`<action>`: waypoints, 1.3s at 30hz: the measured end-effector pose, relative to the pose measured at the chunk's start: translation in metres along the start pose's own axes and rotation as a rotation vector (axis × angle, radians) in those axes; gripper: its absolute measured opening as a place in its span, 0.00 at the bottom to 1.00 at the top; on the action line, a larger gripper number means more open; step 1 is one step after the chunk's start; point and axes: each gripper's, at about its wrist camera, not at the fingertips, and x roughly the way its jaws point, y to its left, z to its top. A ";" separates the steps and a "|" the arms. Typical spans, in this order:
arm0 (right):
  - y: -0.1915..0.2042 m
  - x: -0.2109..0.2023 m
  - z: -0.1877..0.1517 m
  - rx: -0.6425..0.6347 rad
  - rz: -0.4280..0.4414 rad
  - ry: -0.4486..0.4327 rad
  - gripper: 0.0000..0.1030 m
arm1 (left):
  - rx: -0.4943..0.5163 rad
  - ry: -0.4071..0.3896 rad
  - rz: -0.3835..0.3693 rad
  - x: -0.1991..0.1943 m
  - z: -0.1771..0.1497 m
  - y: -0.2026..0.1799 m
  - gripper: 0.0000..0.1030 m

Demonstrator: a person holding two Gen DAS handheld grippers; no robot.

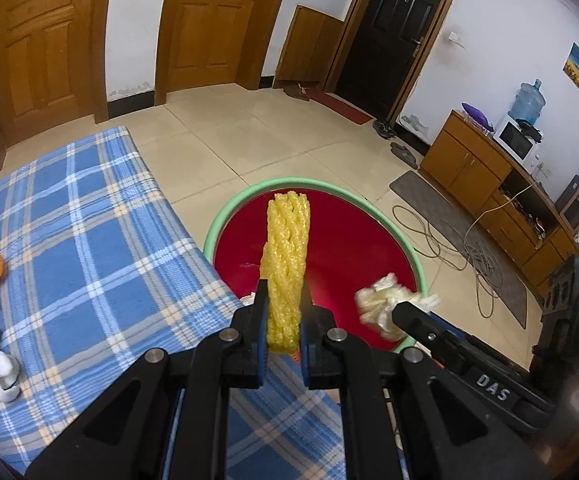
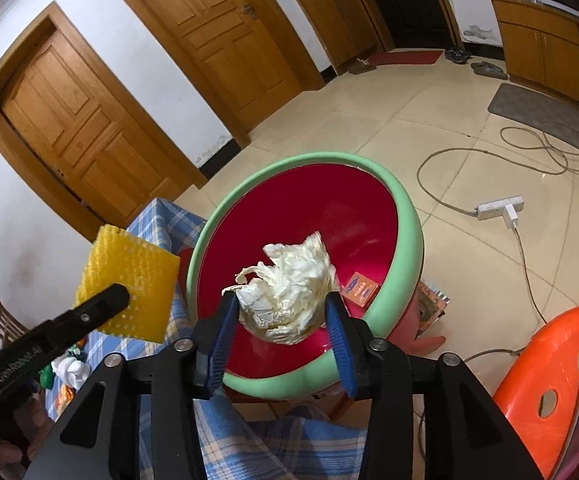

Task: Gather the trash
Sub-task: 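Open both tools to drop the foam net and tissue into the bin, then move both tools back to the table and grasp the orange snack bag with the left tool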

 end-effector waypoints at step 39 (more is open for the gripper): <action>0.059 -0.039 -0.021 -0.084 0.062 -0.014 0.75 | -0.167 -0.122 0.259 -0.116 -0.040 0.074 0.65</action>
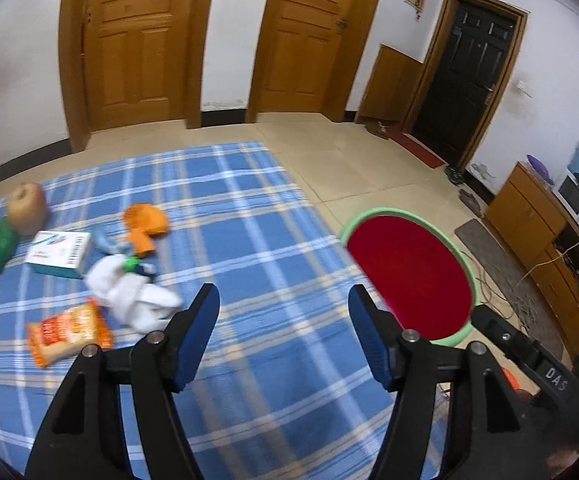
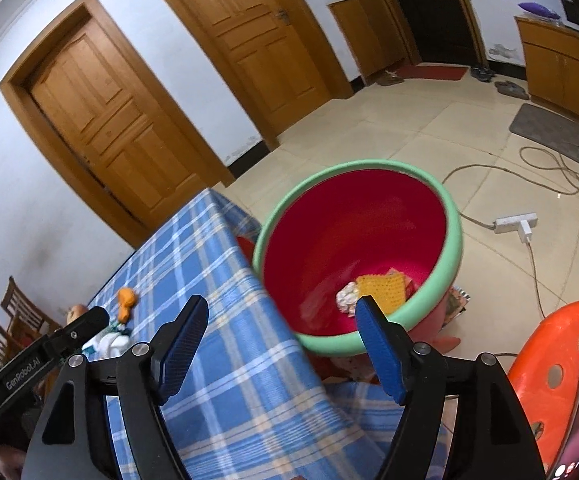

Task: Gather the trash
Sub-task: 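Move both tools back to the table and grasp the orange snack bag with the left tool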

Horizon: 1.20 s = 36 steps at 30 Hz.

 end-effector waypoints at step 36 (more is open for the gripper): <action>0.056 0.002 -0.039 -0.101 0.068 0.080 0.76 | -0.189 0.169 0.426 0.007 -0.057 0.222 0.65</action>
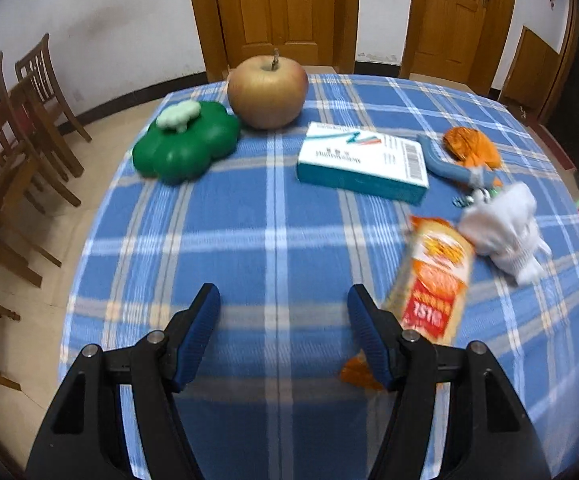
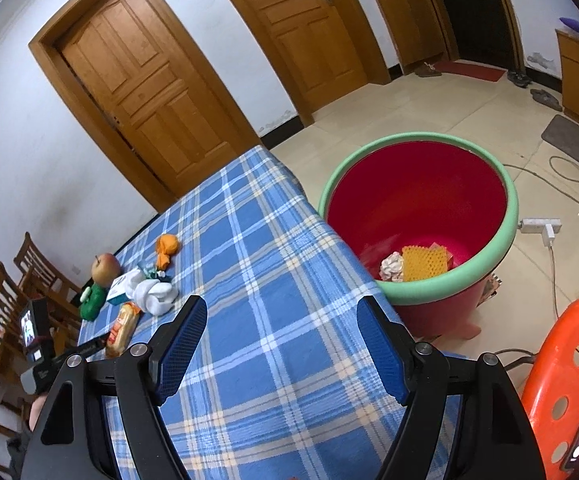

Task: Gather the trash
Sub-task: 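Move both tools back to the table and grasp the orange snack bag with the left tool, then grasp the white glove with the right tool while the left tool holds the snack bag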

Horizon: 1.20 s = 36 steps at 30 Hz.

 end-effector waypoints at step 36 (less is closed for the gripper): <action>0.117 0.108 0.001 -0.262 0.090 0.218 0.76 | -0.041 -0.122 -0.198 -0.009 0.014 -0.007 0.37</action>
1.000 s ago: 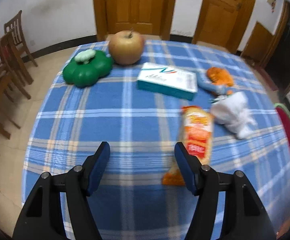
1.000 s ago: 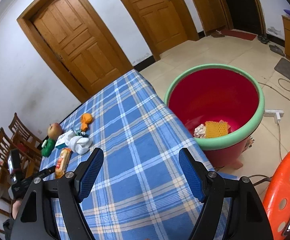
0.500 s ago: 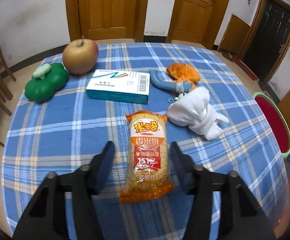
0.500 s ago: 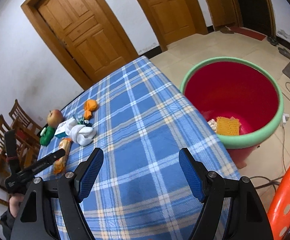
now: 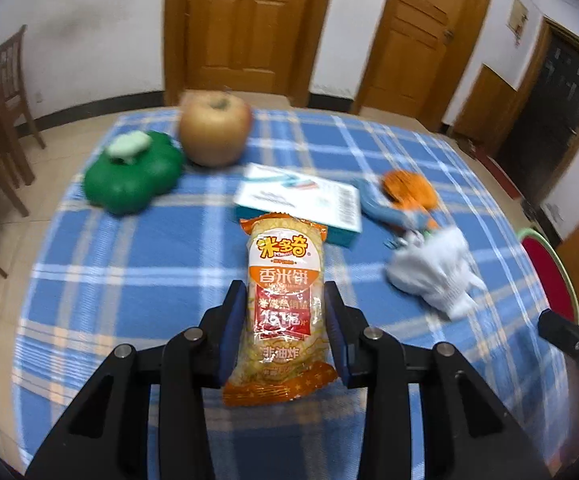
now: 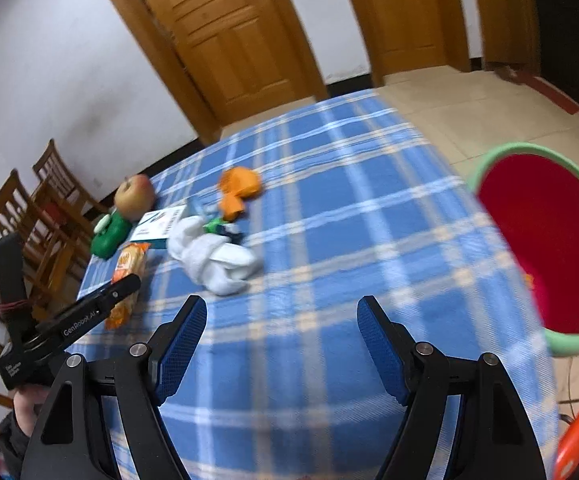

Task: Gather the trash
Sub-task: 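Grasp the white glove with the right tool while the left tool holds the snack bag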

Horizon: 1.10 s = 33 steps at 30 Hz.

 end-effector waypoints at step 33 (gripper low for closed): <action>0.074 0.060 -0.002 -0.203 -0.058 0.029 0.13 | -0.117 -0.032 -0.092 -0.006 -0.014 0.013 0.37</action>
